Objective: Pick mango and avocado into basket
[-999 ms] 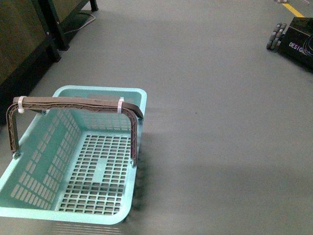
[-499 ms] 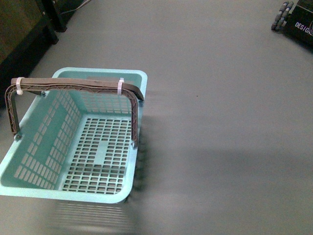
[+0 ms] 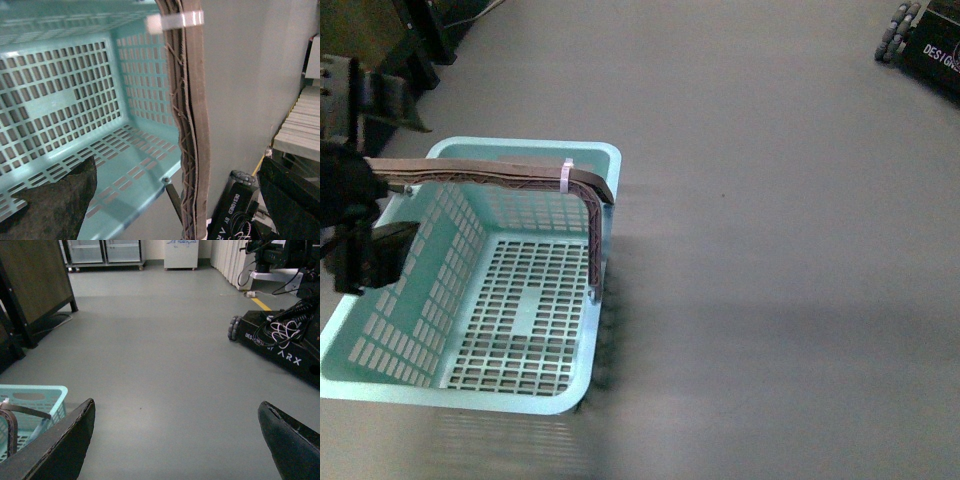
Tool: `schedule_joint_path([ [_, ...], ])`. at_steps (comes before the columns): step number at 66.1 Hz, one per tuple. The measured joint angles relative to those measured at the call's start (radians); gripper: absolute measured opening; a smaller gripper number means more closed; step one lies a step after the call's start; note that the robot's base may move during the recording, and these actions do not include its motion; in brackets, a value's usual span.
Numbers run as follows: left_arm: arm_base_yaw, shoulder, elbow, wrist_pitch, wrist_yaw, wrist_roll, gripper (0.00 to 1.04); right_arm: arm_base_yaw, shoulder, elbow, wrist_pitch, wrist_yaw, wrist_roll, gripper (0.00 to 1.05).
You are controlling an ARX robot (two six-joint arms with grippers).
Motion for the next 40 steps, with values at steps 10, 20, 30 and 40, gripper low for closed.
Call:
schedule_joint_path([
  [10,-0.049,0.135,0.174,-0.031,-0.013,-0.022,0.96,0.000,0.000,0.000,0.000,0.000,0.000,0.96],
  [20,-0.071,0.249,0.326,-0.058,-0.029,-0.034,0.96,0.000,0.000,0.000,0.000,0.000,0.000,0.96],
  [30,-0.066,0.300,0.412,-0.087,-0.044,-0.025,0.95,0.000,0.000,0.000,0.000,0.000,0.000,0.96],
  [40,-0.066,0.330,0.440,-0.118,-0.048,-0.020,0.65,0.000,0.000,0.000,0.000,0.000,0.000,0.96],
])
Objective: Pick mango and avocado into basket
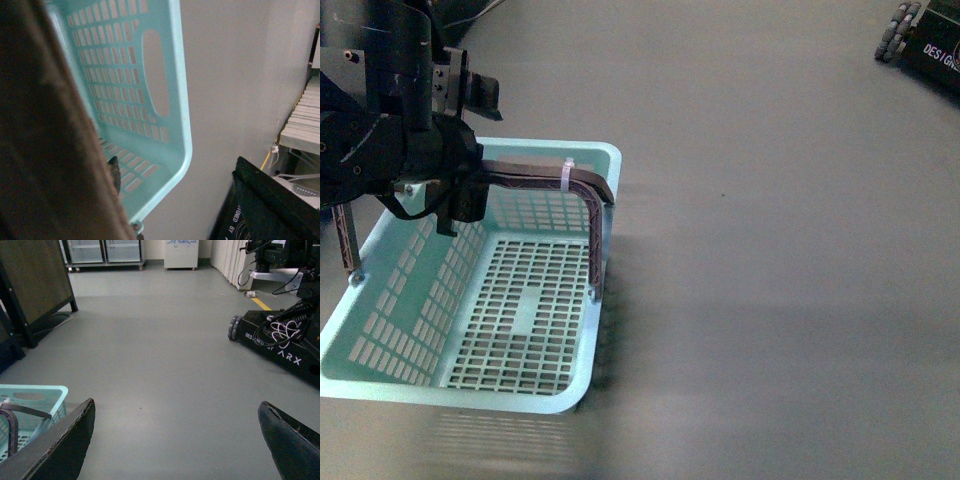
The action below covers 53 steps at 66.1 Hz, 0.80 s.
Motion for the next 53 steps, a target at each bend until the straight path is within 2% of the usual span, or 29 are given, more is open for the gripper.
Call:
schedule_joint_path([
  [8,0.000,0.009,-0.001,-0.013,-0.005,-0.016,0.41,0.000,0.000,0.000,0.000,0.000,0.000,0.96],
  [19,0.001,-0.011,-0.044,-0.008,-0.001,-0.077,0.16,0.000,0.000,0.000,0.000,0.000,0.000,0.96],
  [36,0.006,-0.229,-0.231,-0.028,-0.005,-0.099,0.15,0.000,0.000,0.000,0.000,0.000,0.000,0.96],
  [53,0.043,-0.705,-0.464,-0.163,-0.009,-0.142,0.14,0.000,0.000,0.000,0.000,0.000,0.000,0.96],
])
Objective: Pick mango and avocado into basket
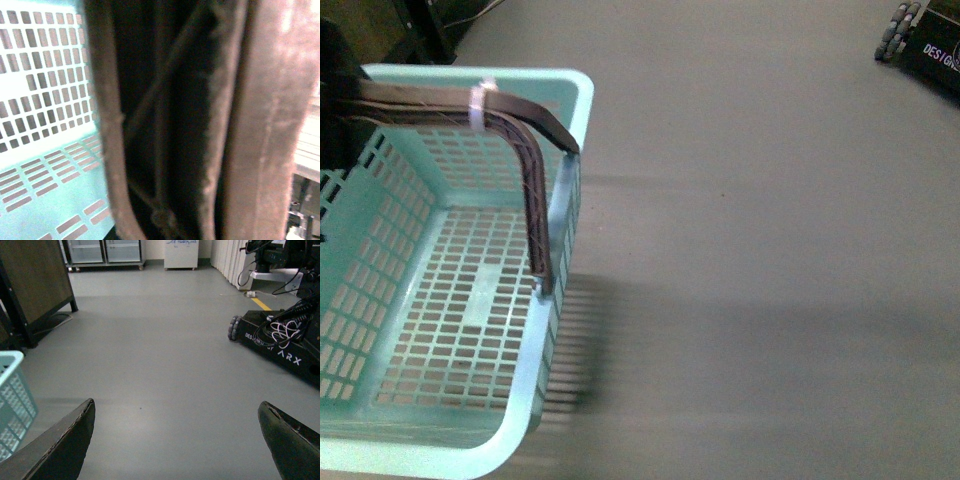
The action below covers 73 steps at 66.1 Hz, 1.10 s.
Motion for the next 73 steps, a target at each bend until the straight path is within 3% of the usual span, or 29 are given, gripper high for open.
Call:
schedule_joint_path([
  [15,0.060,-0.468,-0.066,-0.306,0.007,-0.001,0.14,0.000,0.000,0.000,0.000,0.000,0.000,0.96],
  [38,0.085,-0.752,-0.032,-0.580,0.034,0.032,0.14,0.000,0.000,0.000,0.000,0.000,0.000,0.96],
  [73,0.093,-0.796,-0.023,-0.591,0.037,0.053,0.14,0.000,0.000,0.000,0.000,0.000,0.000,0.96],
])
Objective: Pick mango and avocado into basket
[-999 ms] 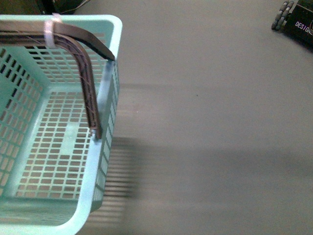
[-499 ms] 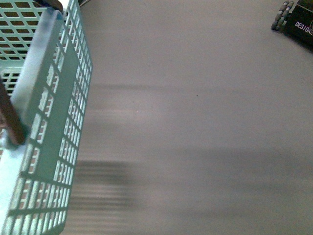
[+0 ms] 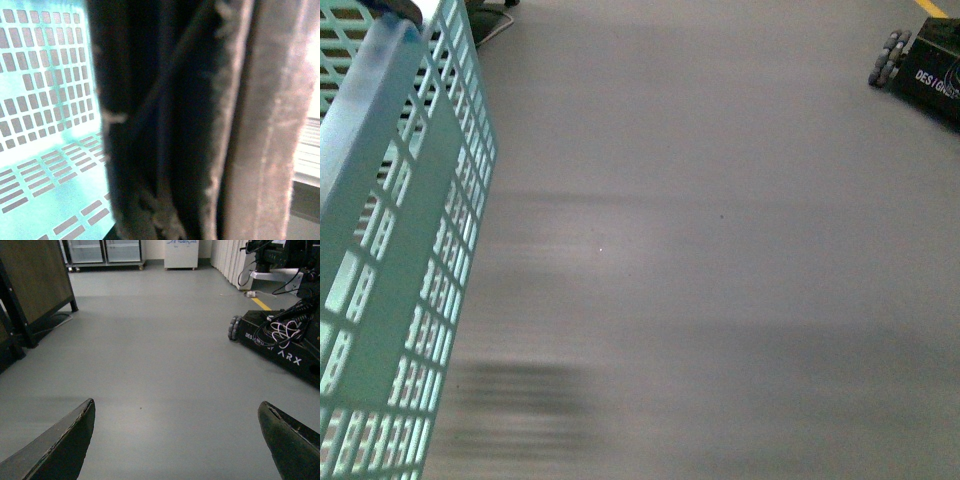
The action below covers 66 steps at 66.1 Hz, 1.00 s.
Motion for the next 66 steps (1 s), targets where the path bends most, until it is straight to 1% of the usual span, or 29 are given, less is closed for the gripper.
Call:
schedule_joint_path([
  [66,0.000,0.000,0.005,-0.005,0.000,0.000,0.14,0.000,0.000,0.000,0.000,0.000,0.000,0.96],
])
